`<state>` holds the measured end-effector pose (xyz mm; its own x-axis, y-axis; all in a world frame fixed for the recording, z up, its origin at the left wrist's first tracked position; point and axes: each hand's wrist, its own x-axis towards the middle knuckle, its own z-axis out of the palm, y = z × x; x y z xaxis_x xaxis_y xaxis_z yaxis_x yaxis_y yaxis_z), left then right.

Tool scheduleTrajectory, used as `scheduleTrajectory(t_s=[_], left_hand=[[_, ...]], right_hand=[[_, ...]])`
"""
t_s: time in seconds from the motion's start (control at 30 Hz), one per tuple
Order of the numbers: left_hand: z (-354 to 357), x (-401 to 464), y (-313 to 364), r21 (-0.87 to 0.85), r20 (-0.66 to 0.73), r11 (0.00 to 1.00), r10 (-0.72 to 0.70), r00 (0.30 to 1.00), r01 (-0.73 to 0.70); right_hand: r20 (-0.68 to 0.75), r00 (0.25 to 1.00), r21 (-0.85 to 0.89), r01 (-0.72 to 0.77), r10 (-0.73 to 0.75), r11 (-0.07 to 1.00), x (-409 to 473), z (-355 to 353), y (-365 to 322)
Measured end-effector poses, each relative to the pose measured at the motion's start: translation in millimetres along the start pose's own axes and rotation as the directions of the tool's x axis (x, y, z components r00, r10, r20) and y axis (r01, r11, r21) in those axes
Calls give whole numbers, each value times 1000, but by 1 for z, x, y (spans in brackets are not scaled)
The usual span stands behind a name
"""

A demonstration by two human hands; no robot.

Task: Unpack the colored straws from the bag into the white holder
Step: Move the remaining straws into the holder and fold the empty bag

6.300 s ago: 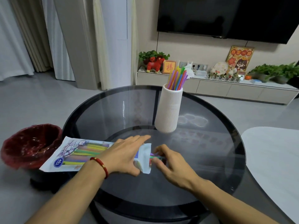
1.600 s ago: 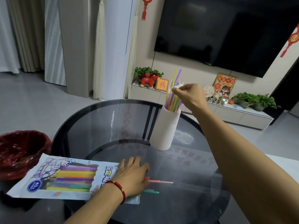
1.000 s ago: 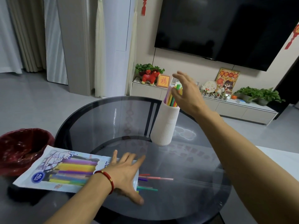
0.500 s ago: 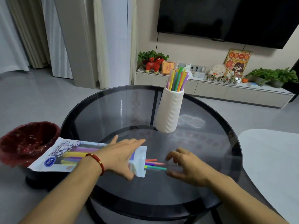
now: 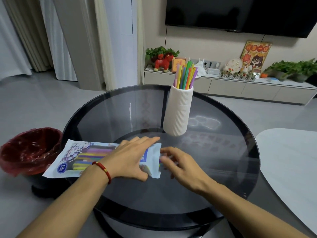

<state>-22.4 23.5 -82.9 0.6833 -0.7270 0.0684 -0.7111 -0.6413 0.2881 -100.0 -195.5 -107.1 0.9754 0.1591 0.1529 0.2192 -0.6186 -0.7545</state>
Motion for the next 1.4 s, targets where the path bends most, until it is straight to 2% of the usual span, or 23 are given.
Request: scheduleTrajectory(t_s=[0.1,0.33,0.43,0.53,0.57,0.7,0.83,0.93,1.07,1.23,1.4], left_hand=[[4,1,1,3,-11,1000,0,1000,0],[5,-2,-5,38,47,998,-42,998,40],[1,-4,-10,70,100,995,-79,992,72],[-1,-3,-8,88,131,993,-88,987,76],[-1,-2,-6,89,137,994,-82,987,70],[1,-1,0,103,175,993,-79,981,62],[3,-5,-4,192,247,973,-176,953,130],[4,-5,2,153,293,969,-234,927,196],[0,2,14,113,255,965,-258,932,237],[0,3,15,150,140,965,-235,962,214],[2,2,17,111,120,979,-183,976,170]], right_hand=[[76,995,-73,66,-61,995,2,12,-4],[74,997,-40,-16,19,999,7,-18,8],[58,988,122,-147,141,982,0,-41,21],[59,969,401,-245,242,883,-6,-49,24],[61,963,438,-262,263,860,-7,-48,23],[0,964,396,-246,268,885,-3,-34,17],[-65,969,359,-200,238,912,-1,-39,12],[-73,972,398,-176,222,900,-4,-53,6],[-96,970,480,-151,223,864,-10,-68,1],[-122,959,596,-135,255,791,-18,-91,4],[-131,934,719,-142,333,681,-20,-98,8]])
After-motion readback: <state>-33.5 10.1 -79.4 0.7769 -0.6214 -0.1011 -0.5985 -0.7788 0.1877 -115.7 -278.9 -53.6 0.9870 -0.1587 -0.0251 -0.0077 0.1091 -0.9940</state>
